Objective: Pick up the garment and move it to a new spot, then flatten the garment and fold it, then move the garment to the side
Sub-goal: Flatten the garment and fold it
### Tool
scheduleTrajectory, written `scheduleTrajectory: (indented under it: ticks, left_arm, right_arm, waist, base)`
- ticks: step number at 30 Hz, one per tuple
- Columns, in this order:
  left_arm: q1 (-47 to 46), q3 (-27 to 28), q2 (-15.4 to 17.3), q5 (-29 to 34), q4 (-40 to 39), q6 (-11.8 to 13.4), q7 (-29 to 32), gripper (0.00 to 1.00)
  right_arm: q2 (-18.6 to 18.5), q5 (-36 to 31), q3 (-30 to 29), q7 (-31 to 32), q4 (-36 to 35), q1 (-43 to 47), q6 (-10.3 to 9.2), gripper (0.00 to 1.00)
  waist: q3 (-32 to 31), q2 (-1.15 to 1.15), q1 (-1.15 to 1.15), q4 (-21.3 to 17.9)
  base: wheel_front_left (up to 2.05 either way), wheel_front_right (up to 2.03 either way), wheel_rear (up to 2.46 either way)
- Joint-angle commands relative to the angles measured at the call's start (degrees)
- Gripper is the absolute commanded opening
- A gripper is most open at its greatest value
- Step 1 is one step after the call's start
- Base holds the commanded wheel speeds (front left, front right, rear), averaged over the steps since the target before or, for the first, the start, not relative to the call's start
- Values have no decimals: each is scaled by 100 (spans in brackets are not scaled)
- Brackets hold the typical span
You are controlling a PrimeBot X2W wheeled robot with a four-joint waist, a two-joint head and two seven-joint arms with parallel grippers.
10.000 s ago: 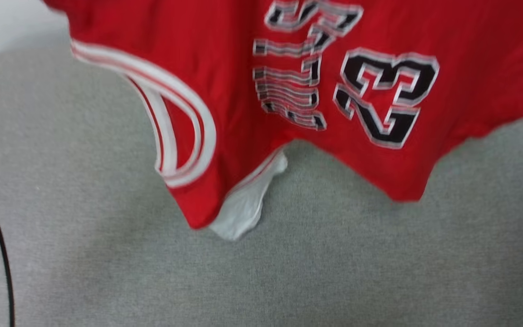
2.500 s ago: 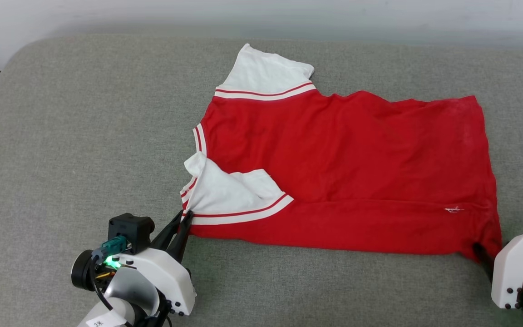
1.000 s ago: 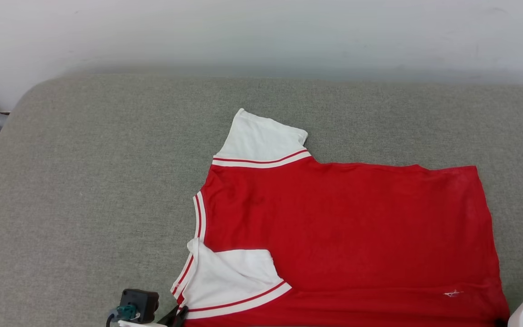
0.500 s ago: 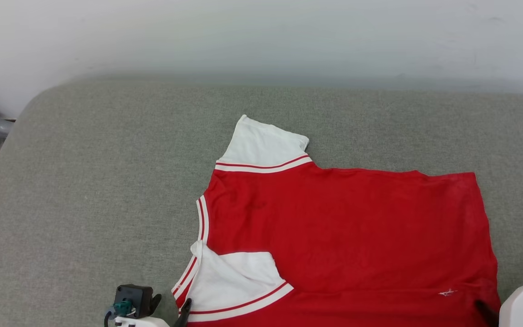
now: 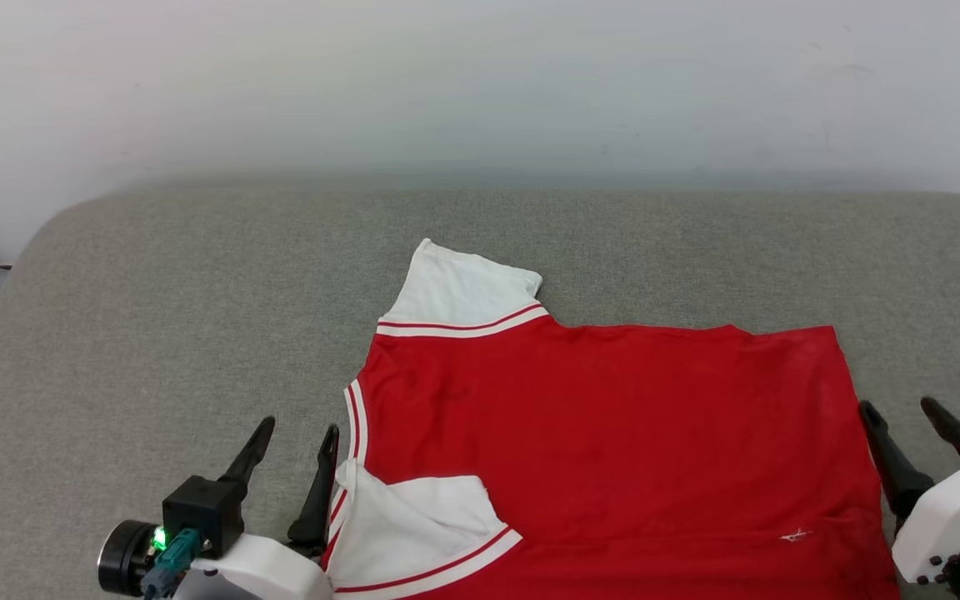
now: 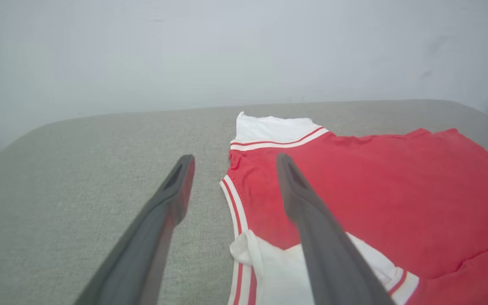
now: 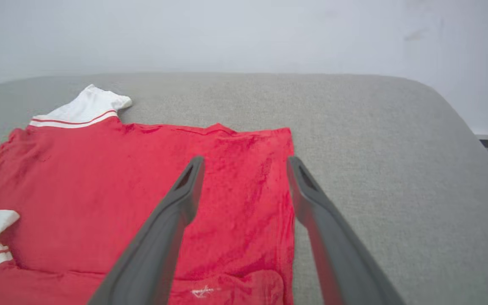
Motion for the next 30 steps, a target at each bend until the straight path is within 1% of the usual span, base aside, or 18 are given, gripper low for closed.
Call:
scheduleTrajectory:
  ticks: [1, 5, 8, 13, 16, 19, 21, 25, 30]
  left_arm:
    - [-61, 52, -42, 68, -72, 21, -106, 100]
    - [-66, 274, -225, 243, -296, 19, -251, 100]
    - [-54, 545, -393, 497, -583, -68, -265, 100]
    - [13, 905, -603, 843, -727, -361, -257, 100]
    - [-213, 993, -630, 985, -620, -594, -258, 100]
    - [-557, 1009, -514, 1057, -379, -809, -258, 100]
    - [-946, 988, -401, 1050, -217, -995, -134, 100]
    - [-1765, 906, -82, 1017, 178, -1412, 477, 100]
    - [-2923, 733, 298, 860, 456, -1768, 1521, 100]
  right_arm:
    - [-52, -8, 74, -278, -55, -7, -4, 100]
    - [-4, -3, 199, -1176, -70, 33, -4, 100]
    - [113, -26, 203, -1655, 3, 62, -4, 100]
    - [289, -88, 302, -2035, 147, -56, -4, 100]
    - [368, -124, 320, -2143, 159, -188, -3, 100]
    - [396, -139, 357, -2181, 125, -283, -4, 100]
    - [414, -163, 364, -2173, 69, -375, -3, 100]
    - [449, -201, 411, -2139, -74, -534, -4, 100]
    - [567, -183, 448, -2162, -243, -742, -3, 100]
  waist:
    - [21, -1, 0, -5]
    - [71, -1, 0, -17]
    - [134, -1, 0, -38]
    - [302, -1, 0, -153]
    - [460, -1, 0, -245]
    - [682, -1, 0, -355]
    - [856, -1, 0, -434]
    - [1204, -1, 0, -654]
    - [1765, -1, 0, -879]
  base:
    - [0, 0, 0]
    - [0, 0, 0]
    - [0, 0, 0]
    - [0, 0, 0]
    - [0, 0, 0]
    - [0, 0, 0]
    - [0, 0, 0]
    - [0, 0, 0]
    - [0, 0, 0]
